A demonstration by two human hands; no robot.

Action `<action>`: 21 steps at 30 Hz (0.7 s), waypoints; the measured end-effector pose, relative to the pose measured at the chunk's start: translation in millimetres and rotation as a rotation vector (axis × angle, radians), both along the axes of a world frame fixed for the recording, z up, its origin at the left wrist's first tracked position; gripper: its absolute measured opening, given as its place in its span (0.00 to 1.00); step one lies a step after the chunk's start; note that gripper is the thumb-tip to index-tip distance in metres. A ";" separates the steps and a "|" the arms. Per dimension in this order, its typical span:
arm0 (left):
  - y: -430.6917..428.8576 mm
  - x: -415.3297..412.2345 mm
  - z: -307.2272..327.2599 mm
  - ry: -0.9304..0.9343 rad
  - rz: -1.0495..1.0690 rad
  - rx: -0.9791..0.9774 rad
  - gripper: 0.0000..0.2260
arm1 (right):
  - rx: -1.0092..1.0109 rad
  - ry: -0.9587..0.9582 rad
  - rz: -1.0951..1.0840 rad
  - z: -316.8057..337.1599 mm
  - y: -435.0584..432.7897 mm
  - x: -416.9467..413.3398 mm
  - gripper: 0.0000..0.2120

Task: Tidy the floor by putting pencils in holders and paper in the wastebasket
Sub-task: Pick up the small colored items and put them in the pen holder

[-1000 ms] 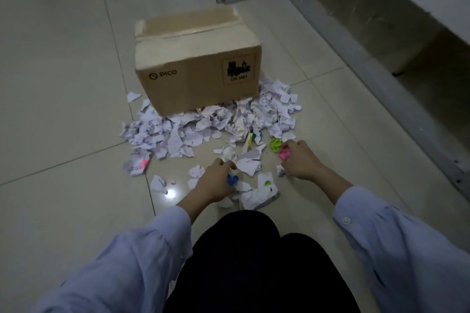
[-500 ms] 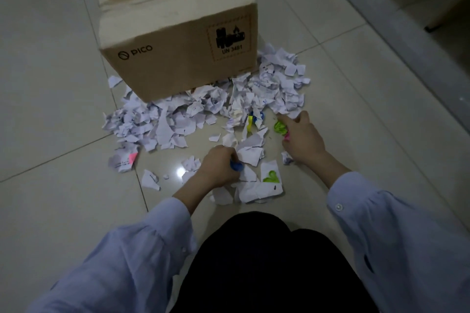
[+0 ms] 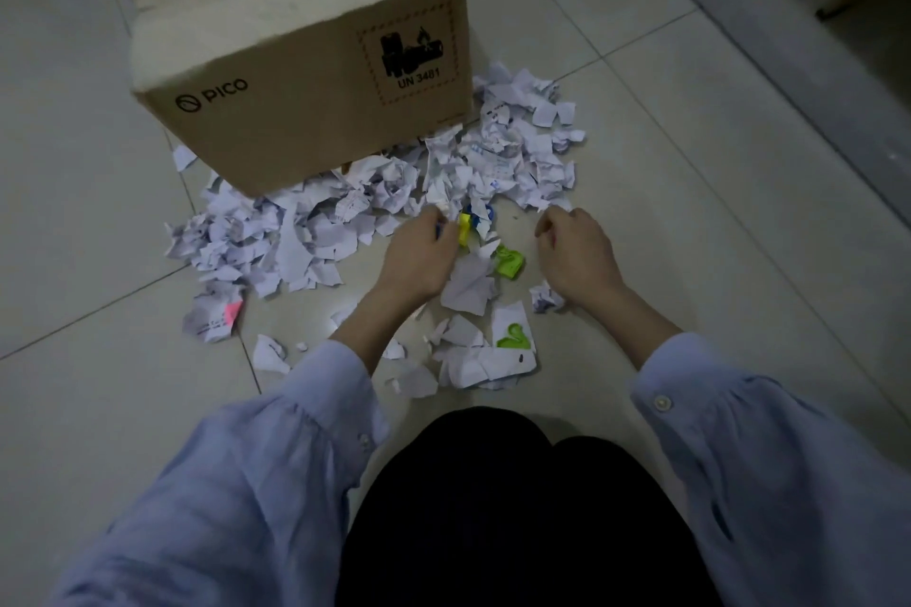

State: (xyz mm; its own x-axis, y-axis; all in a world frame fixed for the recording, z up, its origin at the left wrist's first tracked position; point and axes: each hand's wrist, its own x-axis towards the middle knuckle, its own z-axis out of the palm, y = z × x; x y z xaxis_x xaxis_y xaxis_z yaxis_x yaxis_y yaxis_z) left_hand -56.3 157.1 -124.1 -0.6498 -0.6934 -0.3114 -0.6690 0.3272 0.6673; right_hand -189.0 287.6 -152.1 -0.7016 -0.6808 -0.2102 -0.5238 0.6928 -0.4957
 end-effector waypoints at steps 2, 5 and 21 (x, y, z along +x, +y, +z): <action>-1.0 -13.7 0.7 -0.014 -0.071 -0.126 0.08 | 0.001 -0.004 -0.030 0.0 -1.1 -0.7 0.08; -3.3 -28.3 -5.5 -0.141 -0.195 -0.323 0.11 | -0.014 -0.058 -0.067 -1.2 -1.6 0.2 0.10; -10.6 -27.6 -19.7 -0.276 -0.260 -0.396 0.10 | -0.033 -0.181 0.130 -17.2 -4.8 8.9 0.16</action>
State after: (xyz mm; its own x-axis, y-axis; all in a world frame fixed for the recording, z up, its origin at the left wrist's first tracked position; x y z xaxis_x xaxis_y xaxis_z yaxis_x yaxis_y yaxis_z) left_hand -83.9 146.5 -143.8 -0.7467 -0.6194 -0.2427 -0.6652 0.6957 0.2710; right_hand -180.1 282.8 -169.3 -0.5602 -0.7719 -0.3006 -0.5082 0.6068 -0.6112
